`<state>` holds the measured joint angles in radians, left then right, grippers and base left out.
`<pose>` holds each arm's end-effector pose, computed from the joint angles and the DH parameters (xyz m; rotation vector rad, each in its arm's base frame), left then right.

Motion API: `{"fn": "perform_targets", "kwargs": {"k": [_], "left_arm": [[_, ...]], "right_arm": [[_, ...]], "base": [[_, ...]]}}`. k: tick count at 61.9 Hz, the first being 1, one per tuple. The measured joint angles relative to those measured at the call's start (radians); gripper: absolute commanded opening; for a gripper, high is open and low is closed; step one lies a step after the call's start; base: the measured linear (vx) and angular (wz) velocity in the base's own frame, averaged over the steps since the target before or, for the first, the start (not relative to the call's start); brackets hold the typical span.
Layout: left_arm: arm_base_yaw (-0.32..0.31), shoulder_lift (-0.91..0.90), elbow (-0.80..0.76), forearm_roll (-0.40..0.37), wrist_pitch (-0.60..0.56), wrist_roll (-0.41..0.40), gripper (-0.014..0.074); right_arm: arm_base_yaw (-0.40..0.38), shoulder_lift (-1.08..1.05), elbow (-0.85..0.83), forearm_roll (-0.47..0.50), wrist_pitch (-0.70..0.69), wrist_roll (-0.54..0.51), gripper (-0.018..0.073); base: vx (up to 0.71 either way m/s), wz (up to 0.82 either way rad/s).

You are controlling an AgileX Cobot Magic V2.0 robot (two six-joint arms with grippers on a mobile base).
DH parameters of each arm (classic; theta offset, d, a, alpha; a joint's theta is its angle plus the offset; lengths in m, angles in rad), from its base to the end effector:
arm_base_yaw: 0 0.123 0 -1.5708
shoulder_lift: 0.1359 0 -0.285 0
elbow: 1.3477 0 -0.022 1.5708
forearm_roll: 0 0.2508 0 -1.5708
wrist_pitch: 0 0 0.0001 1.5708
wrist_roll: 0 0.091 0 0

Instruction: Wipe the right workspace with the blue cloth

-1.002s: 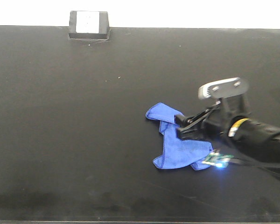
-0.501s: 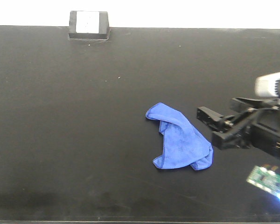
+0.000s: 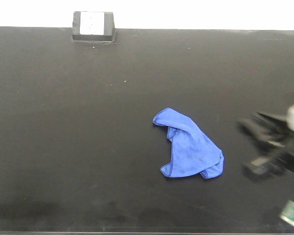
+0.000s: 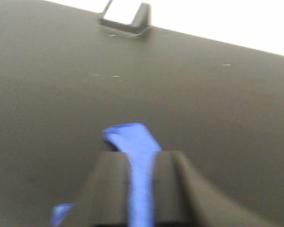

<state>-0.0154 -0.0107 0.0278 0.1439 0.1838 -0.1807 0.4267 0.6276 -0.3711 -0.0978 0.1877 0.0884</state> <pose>0.0563 0.0015 0.1878 -0.0397 1.6822 -0.0190 0.1193 0.0524 0.2677 -0.4052 1.8929 0.2625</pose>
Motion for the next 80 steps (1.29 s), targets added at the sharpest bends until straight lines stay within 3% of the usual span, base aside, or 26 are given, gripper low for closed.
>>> {"fn": "perform_targets", "kwargs": {"k": [15, 25, 33, 80], "left_arm": [[0.0, 0.0, 0.0, 0.0, 0.0, 0.0, -0.0006], [0.0, 0.0, 0.0, 0.0, 0.0, 0.0, -0.0006], [0.0, 0.0, 0.0, 0.0, 0.0, 0.0, -0.0006], [0.0, 0.0, 0.0, 0.0, 0.001, 0.0, -0.0006]], "right_arm": [[-0.252, -0.372, 0.196, -0.037, 0.0, 0.0, -0.0008], [-0.343, -0.589, 0.357, -0.043, 0.005, 0.0, -0.0008], [-0.397, -0.635, 0.4, -0.002, 0.029, 0.0, -0.0008], [-0.419, -0.636, 0.4, 0.022, 0.042, 0.0, -0.0008]], "base": [[0.0, 0.0], [0.0, 0.0], [0.0, 0.0], [0.0, 0.0]]}}
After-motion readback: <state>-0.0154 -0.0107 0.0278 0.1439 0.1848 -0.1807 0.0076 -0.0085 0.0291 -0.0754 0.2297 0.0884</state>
